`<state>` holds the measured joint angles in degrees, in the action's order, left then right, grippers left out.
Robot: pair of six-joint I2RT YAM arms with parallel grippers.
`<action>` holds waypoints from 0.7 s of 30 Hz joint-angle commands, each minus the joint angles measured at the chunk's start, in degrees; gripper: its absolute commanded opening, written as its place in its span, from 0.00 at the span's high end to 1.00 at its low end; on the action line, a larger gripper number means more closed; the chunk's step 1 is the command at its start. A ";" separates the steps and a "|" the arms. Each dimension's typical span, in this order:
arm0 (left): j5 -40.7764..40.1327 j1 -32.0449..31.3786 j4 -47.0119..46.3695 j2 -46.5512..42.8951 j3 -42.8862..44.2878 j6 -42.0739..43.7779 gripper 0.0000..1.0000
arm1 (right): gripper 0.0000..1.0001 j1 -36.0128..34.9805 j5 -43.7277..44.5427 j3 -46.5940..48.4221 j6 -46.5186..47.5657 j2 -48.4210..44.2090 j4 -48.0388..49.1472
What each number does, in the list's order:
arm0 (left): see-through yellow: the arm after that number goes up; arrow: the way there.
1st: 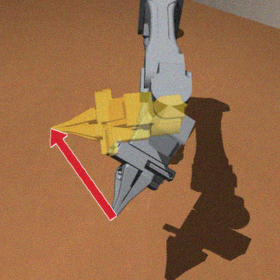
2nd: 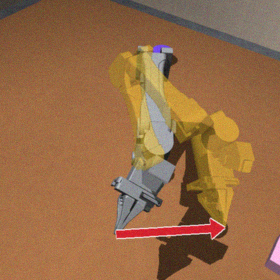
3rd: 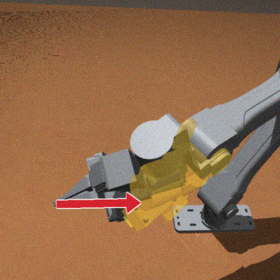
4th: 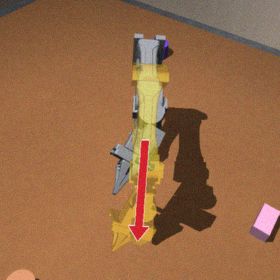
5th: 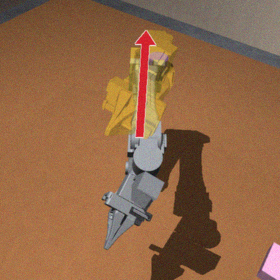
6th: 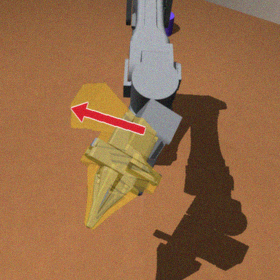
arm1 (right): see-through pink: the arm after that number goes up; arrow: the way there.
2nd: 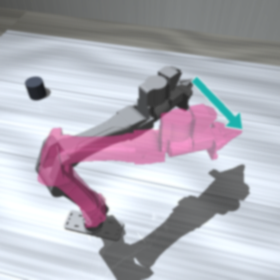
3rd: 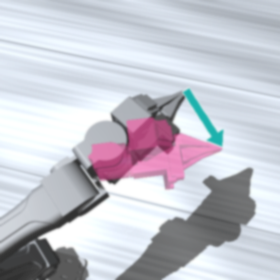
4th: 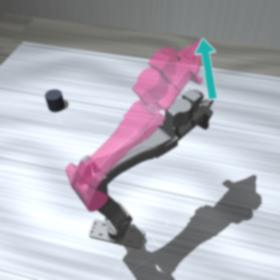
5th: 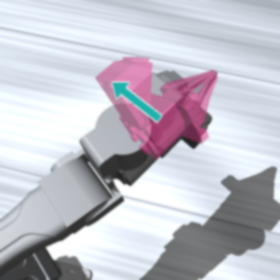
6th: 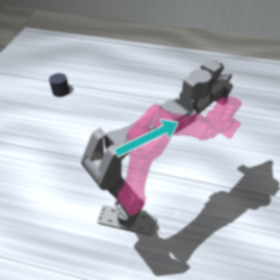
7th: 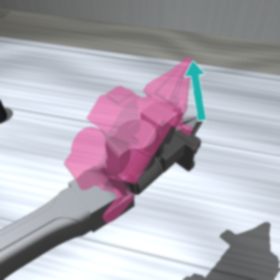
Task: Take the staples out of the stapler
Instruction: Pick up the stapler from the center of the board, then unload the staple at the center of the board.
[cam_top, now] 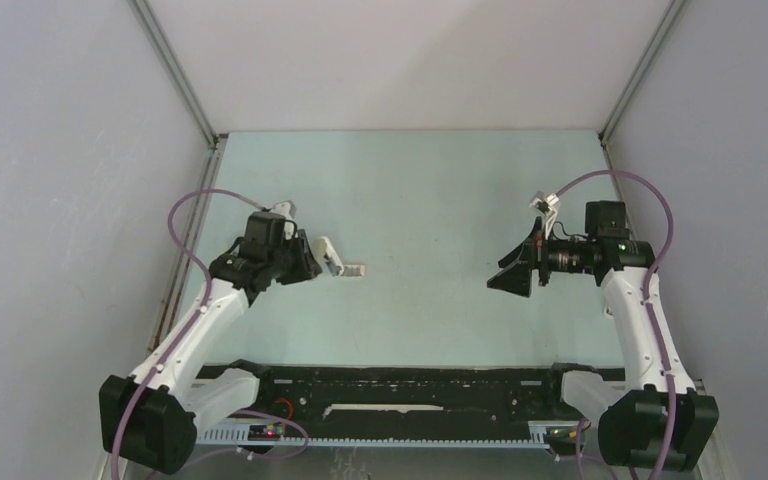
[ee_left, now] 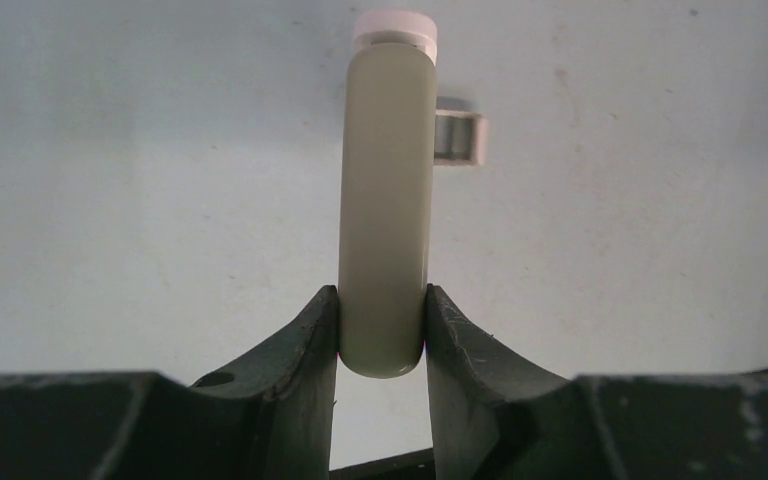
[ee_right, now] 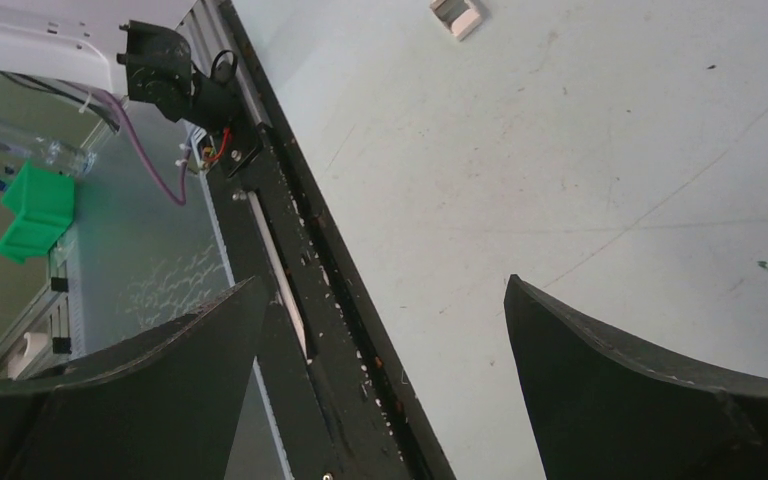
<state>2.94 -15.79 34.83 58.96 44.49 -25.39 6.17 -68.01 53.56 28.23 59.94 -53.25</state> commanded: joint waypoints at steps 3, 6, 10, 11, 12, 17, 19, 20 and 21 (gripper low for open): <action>6.90 -2.11 -1.67 -2.07 6.38 0.31 1.00 | 0.00 -2.71 -1.15 -0.48 1.85 0.41 1.73; 6.76 -2.62 -0.42 -1.18 8.09 -0.48 1.00 | 0.00 -3.32 -1.32 -0.89 1.82 -0.06 1.95; 8.98 -3.69 -0.15 0.23 10.65 -2.27 1.00 | 0.00 -3.70 -1.26 -1.43 0.99 -0.46 2.81; 9.61 -4.13 -0.32 0.60 11.41 -2.66 1.00 | 0.00 -3.91 -1.13 -1.42 0.96 -0.45 2.99; 10.30 -4.78 -0.66 0.97 12.13 -2.97 1.00 | 0.00 -4.08 -0.97 -1.42 0.93 -0.44 3.15; 14.04 -8.74 -6.14 3.10 13.30 -4.13 1.00 | 0.00 -4.59 -1.49 -1.37 2.58 1.12 4.61; 14.96 -10.77 -9.75 4.48 13.10 -3.30 1.00 | 0.00 -4.59 -0.89 -1.07 5.95 2.71 4.47; 15.22 -11.96 -12.94 5.10 12.66 -2.28 1.00 | 0.00 -4.57 0.02 -0.93 7.85 3.74 4.66; 15.81 -12.94 -16.40 5.70 11.96 -1.22 1.00 | 0.00 -4.55 0.72 -0.77 9.30 4.87 5.21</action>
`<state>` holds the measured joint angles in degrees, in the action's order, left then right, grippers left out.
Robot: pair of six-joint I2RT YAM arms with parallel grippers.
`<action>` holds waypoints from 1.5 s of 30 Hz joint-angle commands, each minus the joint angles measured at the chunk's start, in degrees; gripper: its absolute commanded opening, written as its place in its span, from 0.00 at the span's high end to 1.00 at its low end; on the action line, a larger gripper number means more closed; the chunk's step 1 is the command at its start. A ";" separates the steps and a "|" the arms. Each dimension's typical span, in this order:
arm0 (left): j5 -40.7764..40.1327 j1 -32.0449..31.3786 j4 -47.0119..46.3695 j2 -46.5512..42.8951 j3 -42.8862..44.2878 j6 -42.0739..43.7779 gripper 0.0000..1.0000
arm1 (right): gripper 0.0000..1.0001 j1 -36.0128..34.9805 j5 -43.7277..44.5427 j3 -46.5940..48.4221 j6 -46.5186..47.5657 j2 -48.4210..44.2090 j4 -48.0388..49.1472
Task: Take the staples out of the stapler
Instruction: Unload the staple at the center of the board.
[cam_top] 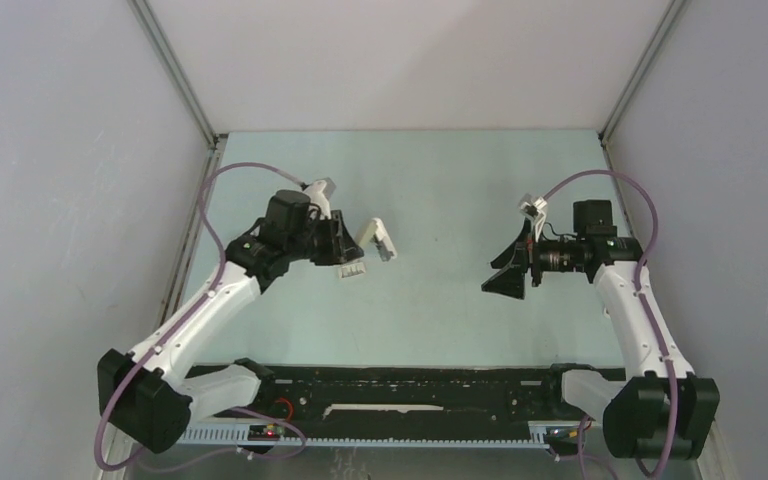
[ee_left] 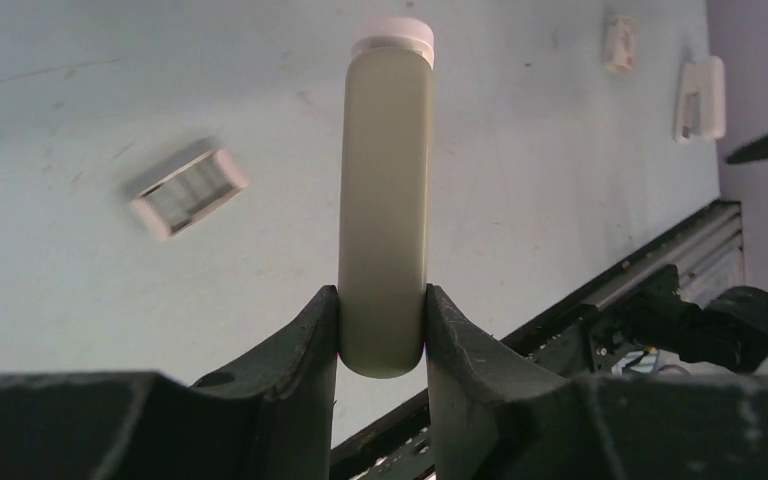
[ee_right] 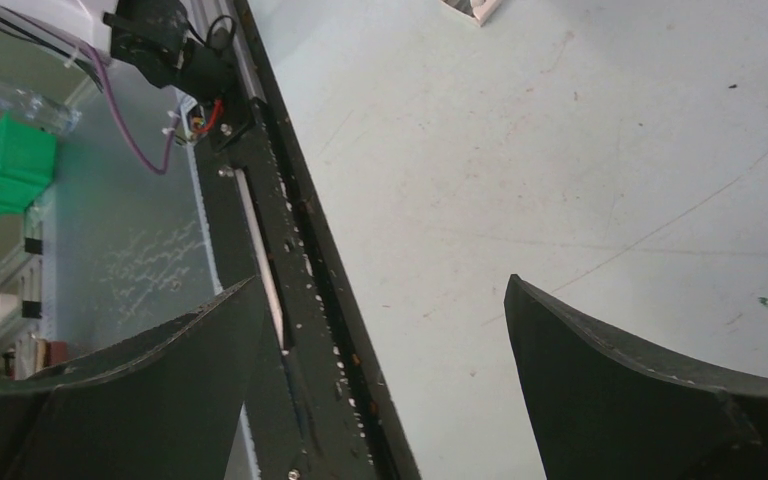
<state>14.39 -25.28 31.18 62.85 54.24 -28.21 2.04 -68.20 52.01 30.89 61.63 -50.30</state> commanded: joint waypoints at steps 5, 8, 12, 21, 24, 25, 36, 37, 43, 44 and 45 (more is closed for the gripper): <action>7.84 -7.61 -27.36 5.95 0.06 8.64 1.00 | 0.00 -0.90 -0.33 4.32 10.88 11.99 3.05; 10.38 -8.97 -33.27 9.86 0.32 13.18 1.00 | 0.00 -3.16 -1.44 7.01 11.15 17.60 4.08; 15.91 -9.56 -38.92 15.13 0.58 17.47 1.00 | 0.00 -6.66 -0.36 9.13 7.62 21.60 10.75; 24.14 -10.14 -41.93 21.08 2.36 25.13 1.00 | 0.00 -9.45 -0.05 13.67 9.88 29.63 16.25; 25.14 -10.35 -41.98 21.71 2.71 26.41 1.00 | 0.00 -9.85 -1.11 13.67 8.05 31.36 20.77; 25.36 -10.38 -42.18 21.66 2.63 26.73 1.00 | 0.00 -9.94 -1.85 13.80 7.90 31.75 21.60; 27.53 -10.49 -45.54 21.35 1.16 26.57 1.00 | 0.11 -11.90 -6.60 13.75 14.57 32.61 19.94; 27.73 -10.49 -45.70 21.35 1.01 26.67 1.00 | 0.13 -11.89 -6.92 13.76 15.32 32.39 19.03; 28.79 -10.49 -47.69 21.26 -0.64 27.34 1.00 | 0.30 -12.55 -5.74 13.82 18.61 31.15 16.54; 28.91 -10.46 -47.77 21.26 -0.67 27.52 1.00 | 0.33 -12.75 -5.07 13.80 18.85 30.95 16.45; 29.05 -10.49 -47.90 21.26 -0.84 27.70 1.00 | 0.36 -12.91 -4.62 13.74 19.20 30.78 16.30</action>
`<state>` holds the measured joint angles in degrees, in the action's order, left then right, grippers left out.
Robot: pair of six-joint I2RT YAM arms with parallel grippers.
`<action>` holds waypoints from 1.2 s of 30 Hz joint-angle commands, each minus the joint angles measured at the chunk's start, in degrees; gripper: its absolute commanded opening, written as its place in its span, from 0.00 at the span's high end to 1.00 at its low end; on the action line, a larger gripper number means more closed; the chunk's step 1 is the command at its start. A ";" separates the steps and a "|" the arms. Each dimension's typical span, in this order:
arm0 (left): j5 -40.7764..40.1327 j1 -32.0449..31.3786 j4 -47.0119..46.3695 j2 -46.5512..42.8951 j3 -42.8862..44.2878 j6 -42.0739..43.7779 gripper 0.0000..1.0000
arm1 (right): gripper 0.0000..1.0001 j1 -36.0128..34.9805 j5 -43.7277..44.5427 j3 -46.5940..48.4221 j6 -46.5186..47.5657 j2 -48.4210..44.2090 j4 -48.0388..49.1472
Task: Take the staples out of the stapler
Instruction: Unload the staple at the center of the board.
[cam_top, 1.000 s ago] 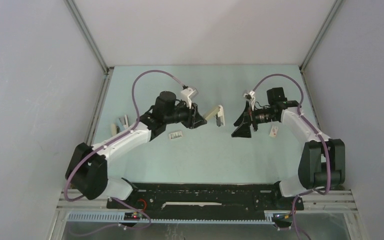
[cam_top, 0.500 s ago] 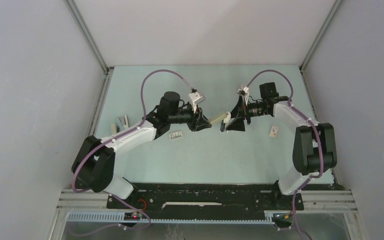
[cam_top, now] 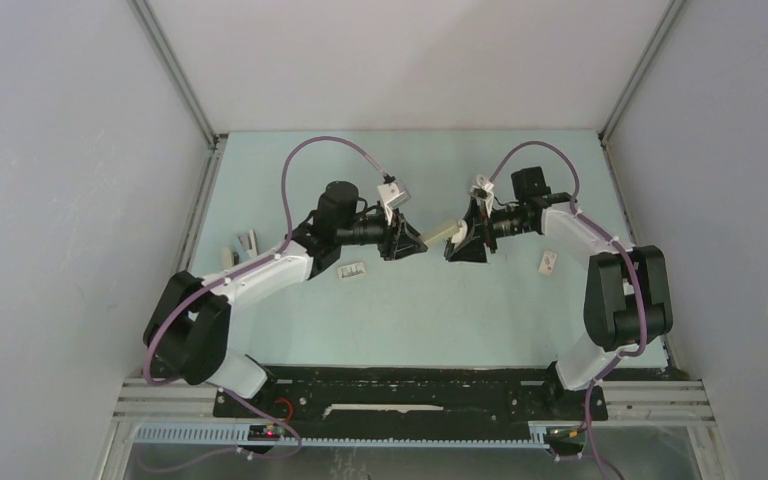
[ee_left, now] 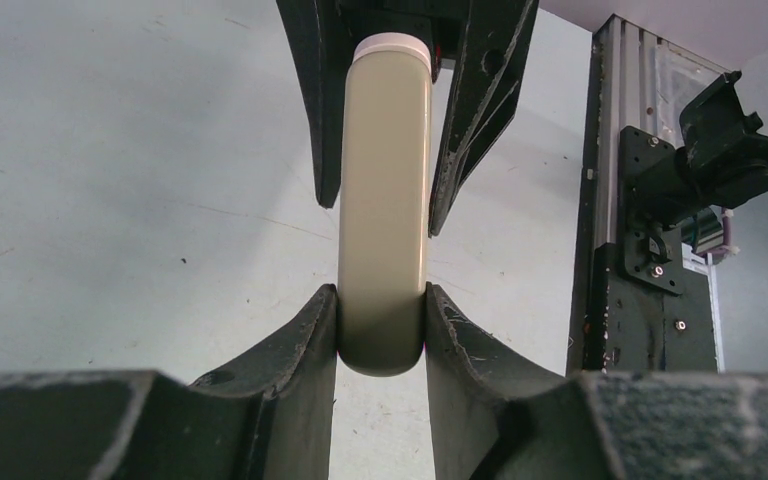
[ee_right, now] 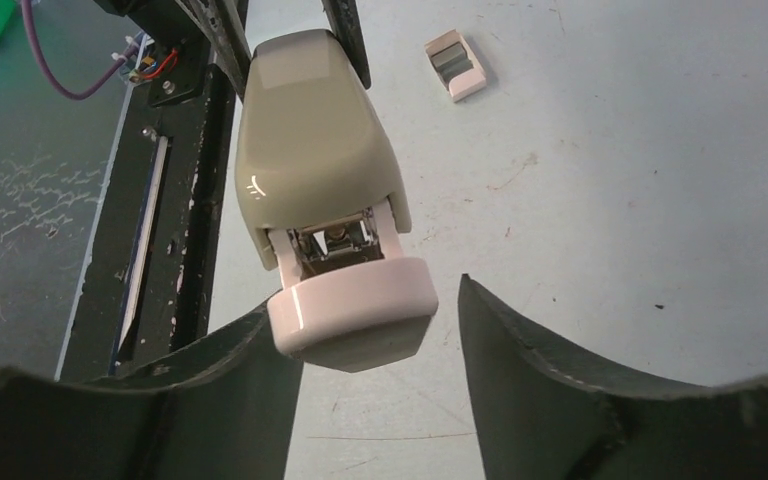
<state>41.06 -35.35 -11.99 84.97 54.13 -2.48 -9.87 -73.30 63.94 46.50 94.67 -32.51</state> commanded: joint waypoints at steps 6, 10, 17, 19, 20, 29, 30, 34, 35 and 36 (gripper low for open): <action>2.03 -0.21 -3.37 -0.80 -0.92 5.56 1.00 | 0.66 -0.63 2.59 1.84 2.34 -2.98 -0.16; -0.50 0.36 3.20 -0.24 0.18 12.75 1.00 | 0.81 0.01 6.14 1.84 3.27 -3.57 -0.29; -4.12 2.68 14.87 3.80 3.89 24.12 1.00 | 0.92 0.74 19.19 1.91 7.60 -3.40 -0.09; -5.37 2.90 17.01 5.07 5.24 26.25 1.00 | 0.92 0.79 22.62 2.37 9.31 -2.93 -0.97; -5.88 2.93 18.20 5.86 6.01 27.66 1.00 | 0.93 0.71 24.36 3.09 10.13 -2.60 -1.95; -9.24 2.83 21.34 9.61 9.50 30.73 1.00 | 0.93 -0.32 36.86 5.68 11.96 -0.59 -2.88; -9.48 2.83 21.57 9.79 9.58 30.89 1.00 | 0.93 -0.45 37.90 6.01 12.29 -0.39 -3.15; -11.15 2.36 22.70 10.74 9.86 31.53 1.00 | 0.92 -1.02 42.03 6.84 14.68 0.00 -4.07; -11.70 2.15 23.05 10.97 9.86 31.75 1.00 | 0.92 -1.07 42.83 6.81 15.07 0.05 -4.17; -12.33 1.87 23.37 11.20 9.86 32.01 1.00 | 0.92 -1.11 43.46 6.81 15.50 0.05 -4.21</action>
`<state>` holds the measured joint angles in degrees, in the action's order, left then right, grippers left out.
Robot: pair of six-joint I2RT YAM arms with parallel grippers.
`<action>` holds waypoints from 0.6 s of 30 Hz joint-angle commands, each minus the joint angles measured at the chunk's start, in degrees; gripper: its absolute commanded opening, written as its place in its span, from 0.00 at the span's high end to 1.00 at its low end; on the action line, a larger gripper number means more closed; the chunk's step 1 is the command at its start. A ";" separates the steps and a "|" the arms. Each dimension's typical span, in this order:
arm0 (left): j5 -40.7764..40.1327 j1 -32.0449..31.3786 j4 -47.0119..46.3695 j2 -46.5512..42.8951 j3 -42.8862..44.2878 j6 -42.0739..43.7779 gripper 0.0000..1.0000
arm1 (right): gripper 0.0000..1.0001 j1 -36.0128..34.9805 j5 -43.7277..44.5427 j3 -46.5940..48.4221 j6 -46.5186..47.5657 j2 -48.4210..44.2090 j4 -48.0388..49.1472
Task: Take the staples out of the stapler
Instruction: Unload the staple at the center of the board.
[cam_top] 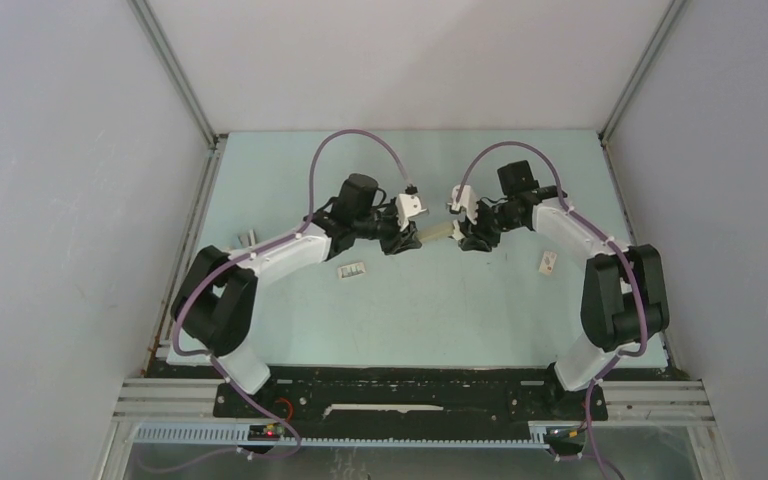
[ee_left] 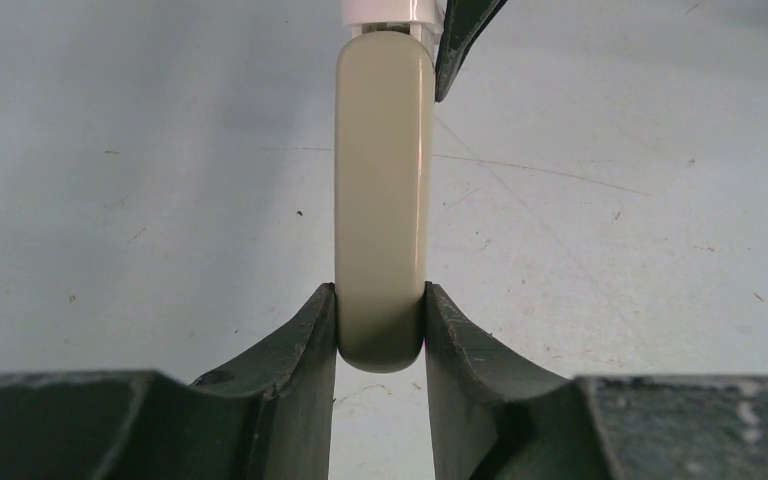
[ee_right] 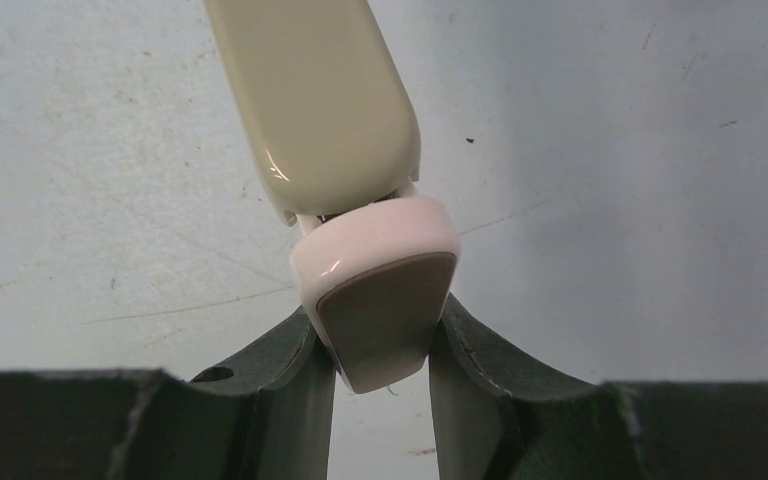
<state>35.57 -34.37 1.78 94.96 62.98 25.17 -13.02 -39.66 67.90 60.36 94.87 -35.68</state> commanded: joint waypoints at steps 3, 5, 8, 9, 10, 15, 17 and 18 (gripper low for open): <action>-8.02 0.39 9.73 1.70 0.68 4.42 1.00 | 0.91 1.99 10.52 2.96 2.41 -0.04 -1.48; -8.39 0.07 9.53 2.16 0.33 4.23 1.00 | 0.89 2.20 9.23 3.10 2.77 0.11 -2.74; -8.80 -0.61 9.29 3.18 0.55 3.61 1.00 | 0.87 1.79 7.58 3.12 2.83 1.04 -4.17; -9.11 -0.99 9.26 3.62 0.68 3.43 1.00 | 0.87 1.63 7.39 3.16 2.45 1.68 -4.17; -9.28 -1.31 9.27 4.00 0.84 3.29 1.00 | 0.86 1.45 7.24 3.12 2.13 2.28 -4.01; -10.35 -2.40 8.33 6.10 1.29 1.82 1.00 | 0.85 0.76 7.71 3.16 0.04 4.99 -2.23; -10.87 -2.52 8.01 6.77 1.27 1.41 1.00 | 0.84 0.59 8.81 3.14 -0.51 5.75 -1.52; -11.21 -2.54 7.84 7.03 1.27 1.24 1.00 | 0.83 0.47 9.32 3.20 -0.75 6.27 -1.23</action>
<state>29.85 -37.23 3.01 100.55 63.24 25.43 -13.69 -35.48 68.12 62.87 100.62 -38.17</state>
